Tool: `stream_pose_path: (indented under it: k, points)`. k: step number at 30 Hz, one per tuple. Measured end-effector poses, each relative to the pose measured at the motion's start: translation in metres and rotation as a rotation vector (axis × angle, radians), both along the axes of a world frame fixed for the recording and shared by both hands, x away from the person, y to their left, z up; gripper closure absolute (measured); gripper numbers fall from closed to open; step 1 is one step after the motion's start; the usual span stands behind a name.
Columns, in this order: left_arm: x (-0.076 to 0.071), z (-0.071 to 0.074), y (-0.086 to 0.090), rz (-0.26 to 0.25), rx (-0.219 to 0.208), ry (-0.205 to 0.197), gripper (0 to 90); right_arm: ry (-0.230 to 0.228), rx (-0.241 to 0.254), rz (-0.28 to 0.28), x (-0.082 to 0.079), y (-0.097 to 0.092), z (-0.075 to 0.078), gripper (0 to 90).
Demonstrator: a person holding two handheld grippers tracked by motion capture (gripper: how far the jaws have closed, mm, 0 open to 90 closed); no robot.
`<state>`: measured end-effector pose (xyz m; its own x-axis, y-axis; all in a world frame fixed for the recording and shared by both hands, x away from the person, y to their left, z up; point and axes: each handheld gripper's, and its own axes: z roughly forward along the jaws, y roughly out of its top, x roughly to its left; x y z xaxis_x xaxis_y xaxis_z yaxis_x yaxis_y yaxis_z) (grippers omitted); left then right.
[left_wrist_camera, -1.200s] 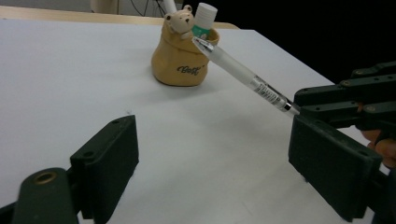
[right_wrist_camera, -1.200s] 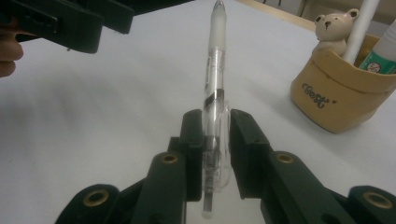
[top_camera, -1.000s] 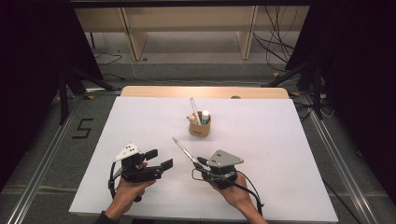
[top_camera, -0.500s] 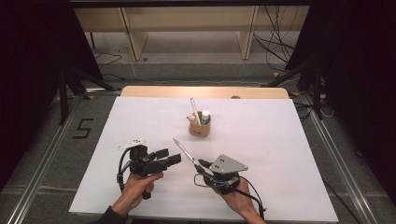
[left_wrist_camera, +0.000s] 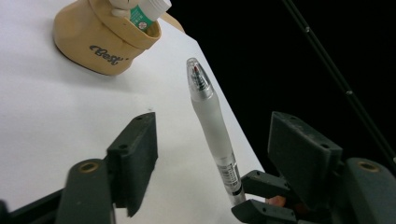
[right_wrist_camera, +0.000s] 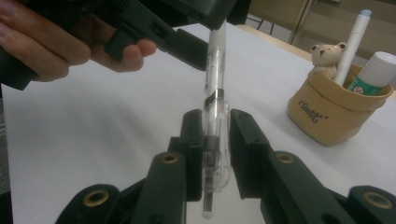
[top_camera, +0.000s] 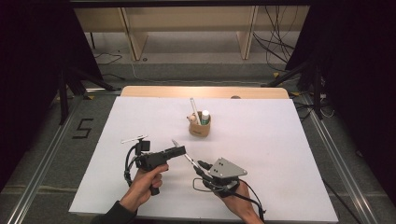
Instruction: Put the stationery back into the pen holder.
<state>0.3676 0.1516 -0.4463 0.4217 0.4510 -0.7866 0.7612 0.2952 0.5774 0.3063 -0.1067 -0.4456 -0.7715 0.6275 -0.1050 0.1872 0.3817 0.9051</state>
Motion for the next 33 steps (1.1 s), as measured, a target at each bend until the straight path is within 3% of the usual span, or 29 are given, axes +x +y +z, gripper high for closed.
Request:
stream_pose_path:
  k: [13, 33]
  points:
    - [0.002, -0.007, -0.003, 0.016, -0.09, 0.084, 53.8, -0.009, -0.004, 0.004, -0.002, 0.001, -0.001, 76.6]
    - [0.003, -0.012, 0.0, 0.043, -0.169, 0.102, 76.5, -0.01, -0.011, 0.006, -0.002, 0.001, -0.003, 76.6]
